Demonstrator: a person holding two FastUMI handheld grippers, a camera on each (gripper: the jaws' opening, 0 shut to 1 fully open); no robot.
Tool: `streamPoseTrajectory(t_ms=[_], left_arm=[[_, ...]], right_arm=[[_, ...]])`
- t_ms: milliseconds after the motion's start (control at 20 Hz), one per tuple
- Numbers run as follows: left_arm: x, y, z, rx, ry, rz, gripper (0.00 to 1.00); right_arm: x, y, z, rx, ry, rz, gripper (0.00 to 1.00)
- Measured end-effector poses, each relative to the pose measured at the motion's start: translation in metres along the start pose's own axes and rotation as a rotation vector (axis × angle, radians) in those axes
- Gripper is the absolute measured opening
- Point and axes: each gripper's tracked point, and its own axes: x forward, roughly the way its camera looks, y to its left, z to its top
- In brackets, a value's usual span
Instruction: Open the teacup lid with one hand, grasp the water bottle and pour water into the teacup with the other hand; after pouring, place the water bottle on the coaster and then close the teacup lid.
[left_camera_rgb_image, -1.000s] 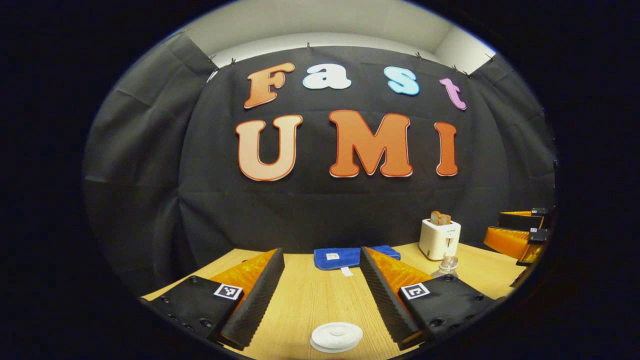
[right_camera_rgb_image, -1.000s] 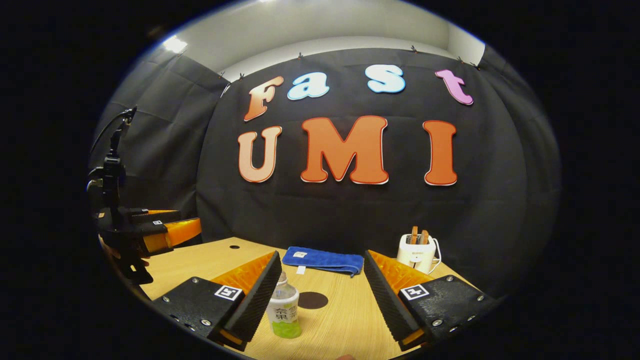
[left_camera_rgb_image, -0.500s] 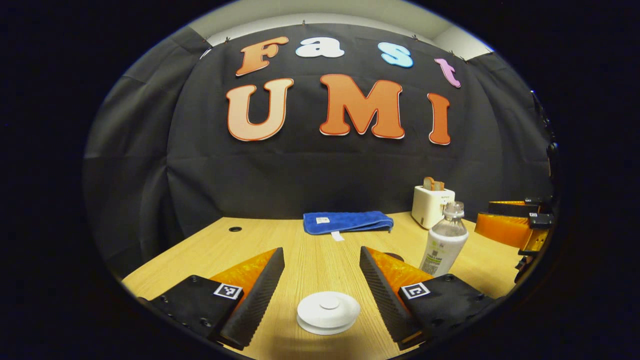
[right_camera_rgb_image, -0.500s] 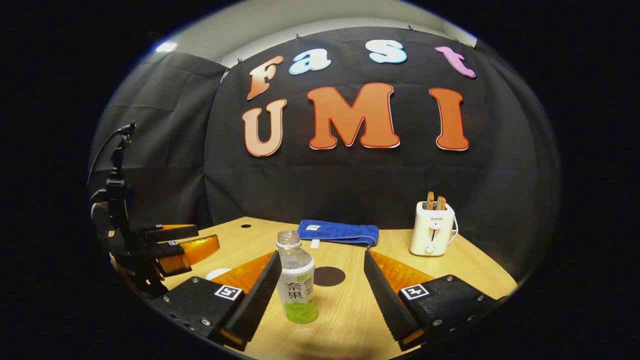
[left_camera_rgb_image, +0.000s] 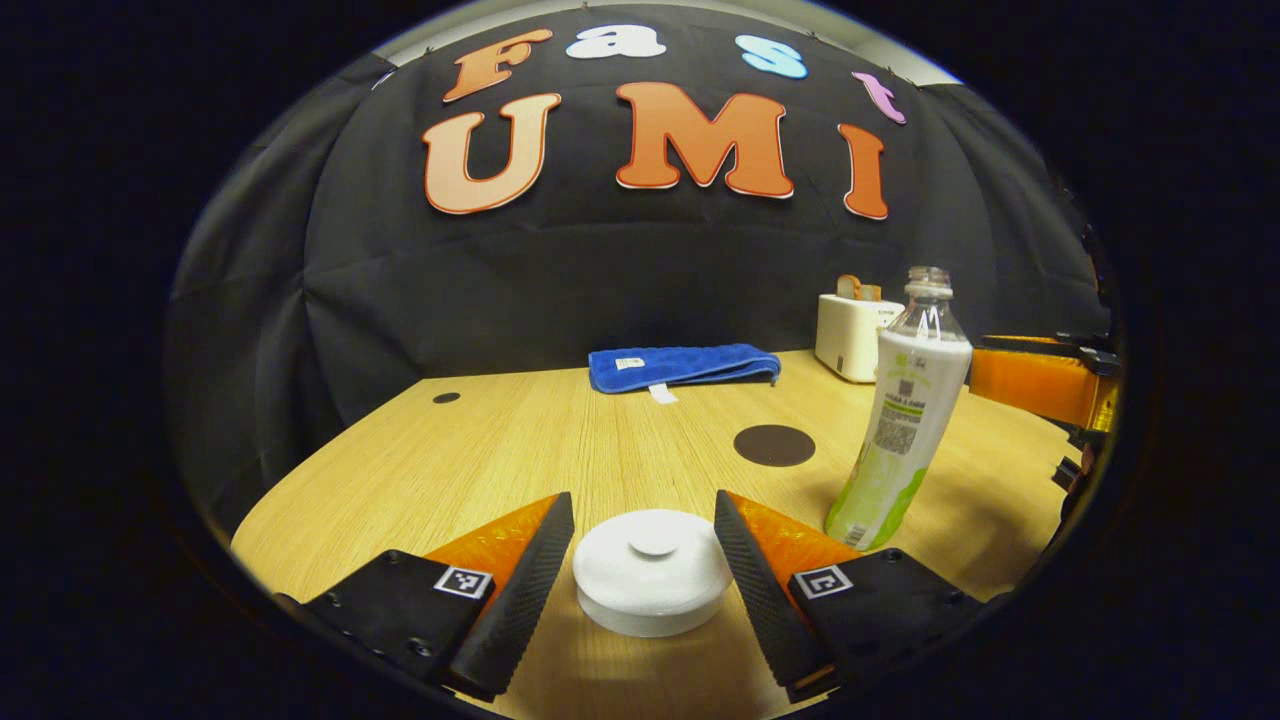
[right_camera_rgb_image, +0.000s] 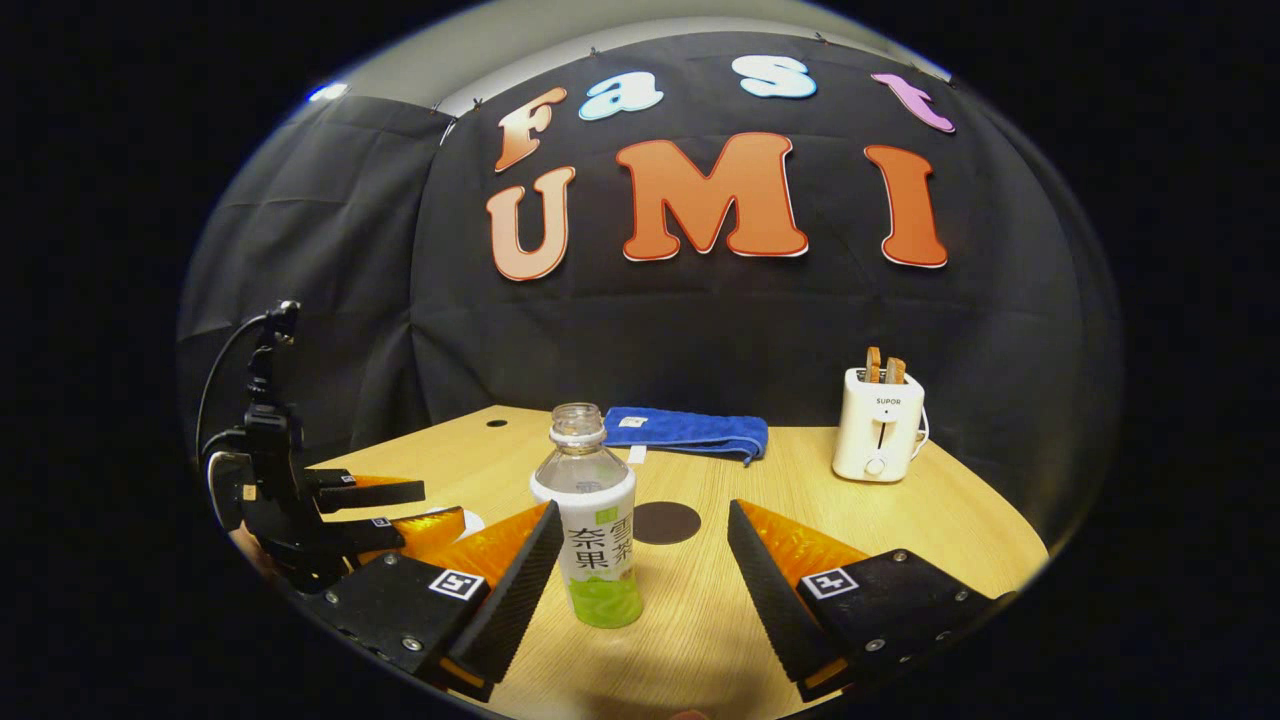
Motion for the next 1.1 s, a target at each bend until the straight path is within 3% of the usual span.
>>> streamPoseTrajectory(t_ms=[50, 100, 250, 350, 550, 750, 1100], left_arm=[[0.002, 0.002, -0.002, 0.006, 0.005, 0.004, 0.93], [0.004, 0.001, -0.001, 0.011, 0.008, 0.001, 0.79], [0.007, -0.003, -0.003, 0.04, 0.015, -0.002, 0.76], [0.007, -0.006, -0.001, 0.048, 0.015, -0.007, 0.66], [0.01, -0.008, 0.001, 0.063, 0.011, -0.002, 0.37], [0.009, -0.009, 0.004, 0.057, -0.001, -0.012, 0.28], [-0.007, 0.007, 0.042, 0.064, -0.119, 0.034, 0.3]], right_arm=[[0.002, 0.0, -0.001, -0.003, 0.001, 0.003, 0.99], [0.002, 0.001, -0.002, -0.007, 0.001, 0.006, 0.99], [0.004, 0.002, -0.007, -0.022, 0.011, 0.011, 0.99], [0.004, 0.004, -0.009, -0.024, 0.016, 0.017, 0.99], [0.006, 0.004, -0.012, -0.026, 0.021, 0.024, 0.99], [0.007, 0.006, -0.015, -0.026, 0.028, 0.03, 0.99], [0.019, 0.021, -0.033, -0.032, 0.072, 0.058, 0.99]])
